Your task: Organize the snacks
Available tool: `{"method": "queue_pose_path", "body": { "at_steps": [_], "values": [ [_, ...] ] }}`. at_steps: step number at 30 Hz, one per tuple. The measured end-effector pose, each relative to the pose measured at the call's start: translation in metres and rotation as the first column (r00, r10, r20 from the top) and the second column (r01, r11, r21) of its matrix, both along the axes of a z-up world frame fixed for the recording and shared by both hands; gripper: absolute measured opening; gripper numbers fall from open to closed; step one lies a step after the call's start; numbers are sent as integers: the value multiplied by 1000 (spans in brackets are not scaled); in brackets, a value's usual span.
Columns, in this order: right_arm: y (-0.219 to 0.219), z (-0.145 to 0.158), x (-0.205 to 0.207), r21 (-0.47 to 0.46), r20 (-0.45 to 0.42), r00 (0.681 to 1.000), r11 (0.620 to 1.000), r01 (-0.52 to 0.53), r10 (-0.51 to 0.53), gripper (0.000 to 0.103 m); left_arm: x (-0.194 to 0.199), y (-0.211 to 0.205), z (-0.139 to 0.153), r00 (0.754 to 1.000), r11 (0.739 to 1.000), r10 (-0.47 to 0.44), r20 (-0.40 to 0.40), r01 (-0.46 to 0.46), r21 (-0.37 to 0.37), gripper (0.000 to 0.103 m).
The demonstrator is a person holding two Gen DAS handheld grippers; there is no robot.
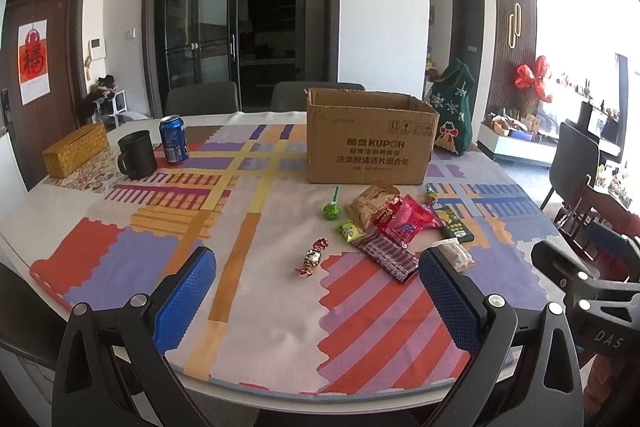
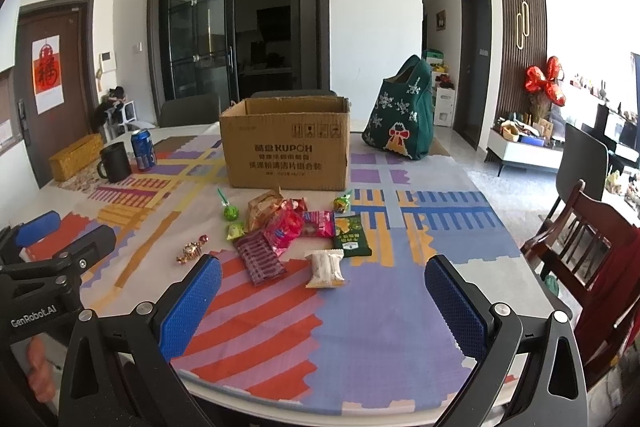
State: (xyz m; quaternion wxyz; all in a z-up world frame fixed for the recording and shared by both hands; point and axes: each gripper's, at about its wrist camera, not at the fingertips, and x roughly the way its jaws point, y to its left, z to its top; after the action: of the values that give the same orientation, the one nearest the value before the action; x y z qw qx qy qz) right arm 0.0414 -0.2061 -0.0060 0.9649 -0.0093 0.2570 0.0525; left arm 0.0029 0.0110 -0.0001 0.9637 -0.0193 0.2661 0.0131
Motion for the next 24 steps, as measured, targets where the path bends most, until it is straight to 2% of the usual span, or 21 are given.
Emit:
{"method": "queue_pose_path", "body": {
  "at_steps": [10,17,24],
  "values": [
    [5,-12,27,-23,-85,996,1000,-7,5,102,23,6,-11,999,1000,19,-49,-19,7,102],
    [5,-21,51,-26,-125,992,1000,10,-13,102,49,6,-21,994,1000,15,-107,-13,15,90],
    [8,-38,84,-16,-197,980,1000,6,-9,102,84,10,-42,978,1000,3,-208,-6,-16,81]
  ]
}}
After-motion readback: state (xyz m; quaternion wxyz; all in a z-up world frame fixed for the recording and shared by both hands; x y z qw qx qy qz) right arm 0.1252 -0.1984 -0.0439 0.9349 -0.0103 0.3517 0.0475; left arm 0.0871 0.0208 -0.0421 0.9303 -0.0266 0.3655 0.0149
